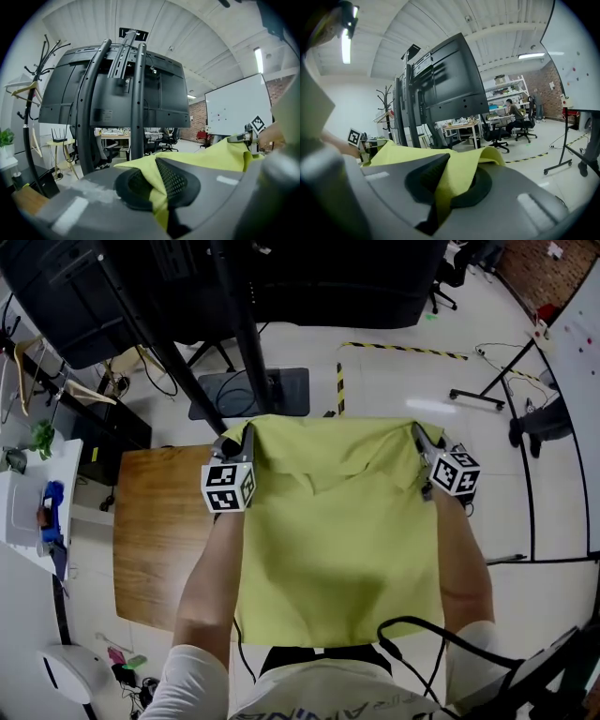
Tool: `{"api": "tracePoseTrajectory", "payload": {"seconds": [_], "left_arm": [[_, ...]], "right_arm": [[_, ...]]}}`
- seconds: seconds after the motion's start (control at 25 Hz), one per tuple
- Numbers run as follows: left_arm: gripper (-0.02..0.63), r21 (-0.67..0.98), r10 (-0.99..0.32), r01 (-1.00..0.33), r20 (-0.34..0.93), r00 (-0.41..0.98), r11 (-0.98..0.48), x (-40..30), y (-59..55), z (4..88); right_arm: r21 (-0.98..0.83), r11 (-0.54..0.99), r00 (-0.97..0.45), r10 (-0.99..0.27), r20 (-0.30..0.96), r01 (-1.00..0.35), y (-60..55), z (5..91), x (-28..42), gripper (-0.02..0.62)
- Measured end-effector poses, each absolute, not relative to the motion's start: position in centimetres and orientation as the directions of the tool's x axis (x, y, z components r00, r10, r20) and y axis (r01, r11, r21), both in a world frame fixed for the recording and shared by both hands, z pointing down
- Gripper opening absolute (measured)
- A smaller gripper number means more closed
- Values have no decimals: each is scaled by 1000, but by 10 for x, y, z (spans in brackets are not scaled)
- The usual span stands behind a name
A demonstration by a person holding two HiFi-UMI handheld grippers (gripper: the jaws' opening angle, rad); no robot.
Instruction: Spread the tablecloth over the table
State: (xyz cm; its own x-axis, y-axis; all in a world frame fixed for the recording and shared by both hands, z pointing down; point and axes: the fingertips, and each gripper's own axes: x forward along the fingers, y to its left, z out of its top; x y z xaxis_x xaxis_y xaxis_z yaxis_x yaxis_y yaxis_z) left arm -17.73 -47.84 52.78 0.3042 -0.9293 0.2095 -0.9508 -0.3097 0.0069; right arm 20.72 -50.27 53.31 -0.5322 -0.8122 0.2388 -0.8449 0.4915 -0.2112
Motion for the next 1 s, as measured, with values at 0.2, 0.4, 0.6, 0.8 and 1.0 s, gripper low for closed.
{"api": "tracePoseTrajectory", "payload": {"seconds": [0.2, 0.4, 0.6, 0.8, 1.0], "left_arm": [[9, 19, -924, -952, 232, 302, -307, -174, -508, 553], [9, 32, -913, -953, 280, 298, -301, -172, -527, 583], [9, 56, -906, -957, 311, 286, -284, -181, -543, 608], [11, 99, -892, -952, 332, 305, -289, -186, -554, 625], [105, 189, -857, -926, 354, 374, -326, -181, -549, 648]], "right_arm": [[-220, 490, -534, -809, 246, -843, -530, 551, 211, 9], [-232, 484, -534, -796, 284, -844, -548, 579, 213, 9], [-246, 488, -544, -789, 285, -837, -565, 593, 205, 9], [-268, 493, -557, -777, 293, -828, -578, 608, 201, 9], [-288, 512, -585, -744, 324, -809, -573, 632, 199, 11]]}}
